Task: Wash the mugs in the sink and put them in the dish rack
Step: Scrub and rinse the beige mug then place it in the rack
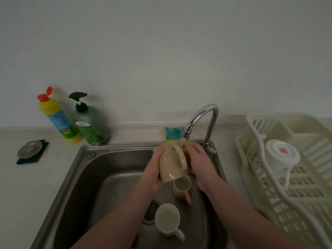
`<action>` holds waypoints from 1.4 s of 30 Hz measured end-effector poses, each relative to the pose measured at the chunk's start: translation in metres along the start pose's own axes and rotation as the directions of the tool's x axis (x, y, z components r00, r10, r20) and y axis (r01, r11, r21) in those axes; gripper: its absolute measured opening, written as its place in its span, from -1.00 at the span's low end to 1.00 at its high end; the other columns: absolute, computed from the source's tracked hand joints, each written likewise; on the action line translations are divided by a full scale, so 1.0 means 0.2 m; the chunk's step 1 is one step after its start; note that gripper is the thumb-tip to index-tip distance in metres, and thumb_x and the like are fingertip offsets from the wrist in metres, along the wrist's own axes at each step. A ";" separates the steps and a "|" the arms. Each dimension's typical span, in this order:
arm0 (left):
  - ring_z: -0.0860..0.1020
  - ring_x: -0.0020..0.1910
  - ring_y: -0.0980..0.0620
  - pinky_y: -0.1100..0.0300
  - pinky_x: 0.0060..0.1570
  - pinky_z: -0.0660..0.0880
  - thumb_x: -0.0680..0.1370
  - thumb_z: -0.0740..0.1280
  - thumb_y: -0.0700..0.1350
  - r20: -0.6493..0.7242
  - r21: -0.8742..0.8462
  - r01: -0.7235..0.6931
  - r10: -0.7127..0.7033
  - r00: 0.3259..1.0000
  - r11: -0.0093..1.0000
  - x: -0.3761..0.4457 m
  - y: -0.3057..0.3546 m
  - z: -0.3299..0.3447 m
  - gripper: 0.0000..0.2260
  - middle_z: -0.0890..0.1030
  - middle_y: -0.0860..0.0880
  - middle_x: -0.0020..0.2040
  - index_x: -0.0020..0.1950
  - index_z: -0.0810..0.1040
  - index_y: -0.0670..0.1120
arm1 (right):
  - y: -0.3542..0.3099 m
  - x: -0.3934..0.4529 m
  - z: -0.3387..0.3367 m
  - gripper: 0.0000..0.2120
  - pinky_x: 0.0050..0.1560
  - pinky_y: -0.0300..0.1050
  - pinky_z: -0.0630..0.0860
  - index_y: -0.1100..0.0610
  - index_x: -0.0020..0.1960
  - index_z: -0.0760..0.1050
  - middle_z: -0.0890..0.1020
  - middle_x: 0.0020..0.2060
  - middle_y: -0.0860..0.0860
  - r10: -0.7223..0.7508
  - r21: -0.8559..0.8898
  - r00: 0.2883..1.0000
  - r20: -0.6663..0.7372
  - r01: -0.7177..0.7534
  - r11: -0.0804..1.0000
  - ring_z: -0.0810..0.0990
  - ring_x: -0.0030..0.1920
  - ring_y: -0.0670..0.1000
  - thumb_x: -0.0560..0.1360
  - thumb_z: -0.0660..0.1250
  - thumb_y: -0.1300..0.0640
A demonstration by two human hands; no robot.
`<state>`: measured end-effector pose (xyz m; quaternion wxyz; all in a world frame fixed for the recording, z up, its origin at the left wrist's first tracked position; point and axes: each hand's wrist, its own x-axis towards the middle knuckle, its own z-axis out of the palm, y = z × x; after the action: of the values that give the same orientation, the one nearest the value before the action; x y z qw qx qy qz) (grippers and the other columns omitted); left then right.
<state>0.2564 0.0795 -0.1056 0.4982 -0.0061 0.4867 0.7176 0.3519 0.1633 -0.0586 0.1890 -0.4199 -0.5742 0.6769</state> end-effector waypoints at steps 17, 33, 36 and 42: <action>0.59 0.12 -0.18 -0.05 0.12 0.51 0.39 0.28 0.27 0.143 0.049 0.109 -0.115 0.983 0.993 0.09 -0.04 0.10 -0.35 0.61 -0.26 0.16 0.32 0.51 -0.15 | 0.13 0.04 -0.04 -0.41 0.07 -0.45 0.33 -0.12 0.45 0.24 0.44 0.21 -0.19 -0.280 -0.260 0.959 0.046 0.282 0.924 0.44 0.19 -0.18 0.48 0.36 -0.08; 0.55 0.21 0.07 0.20 0.14 0.49 0.17 0.56 -0.08 0.402 0.576 -0.409 0.190 0.896 0.708 0.06 0.01 0.00 -0.23 0.57 0.01 0.20 0.33 0.35 0.02 | 0.17 0.11 -0.06 -0.75 0.22 0.12 0.47 -0.04 0.05 0.59 0.65 0.04 0.05 -0.011 0.217 0.990 0.143 -0.021 0.976 0.58 0.13 0.07 0.43 0.24 0.03; 0.53 0.23 0.12 0.25 0.17 0.47 0.20 0.57 -0.10 0.441 0.648 -0.416 0.130 0.888 0.638 0.03 0.08 -0.05 -0.24 0.54 0.00 0.25 0.34 0.34 0.01 | 0.17 0.15 -0.06 -0.74 0.23 0.18 0.47 0.11 0.06 0.61 0.65 0.03 0.16 0.160 0.279 0.941 0.297 -0.246 0.928 0.60 0.07 0.16 0.47 0.26 0.04; 0.56 0.17 0.11 0.20 0.15 0.50 0.26 0.55 -0.25 0.356 0.631 -0.337 0.126 0.926 0.699 0.00 0.10 -0.11 -0.31 0.58 -0.04 0.18 0.34 0.36 -0.14 | 0.11 0.20 -0.02 -0.64 0.07 0.02 0.50 0.16 0.03 0.65 0.67 -0.02 0.16 0.231 0.181 0.878 0.419 -0.331 0.926 0.61 0.02 0.11 0.46 0.29 -0.08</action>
<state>0.2314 0.0640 -0.1029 0.4348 0.3426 0.6349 0.5390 0.3371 0.1885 -0.0938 0.0207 -0.3292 -0.4436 0.8333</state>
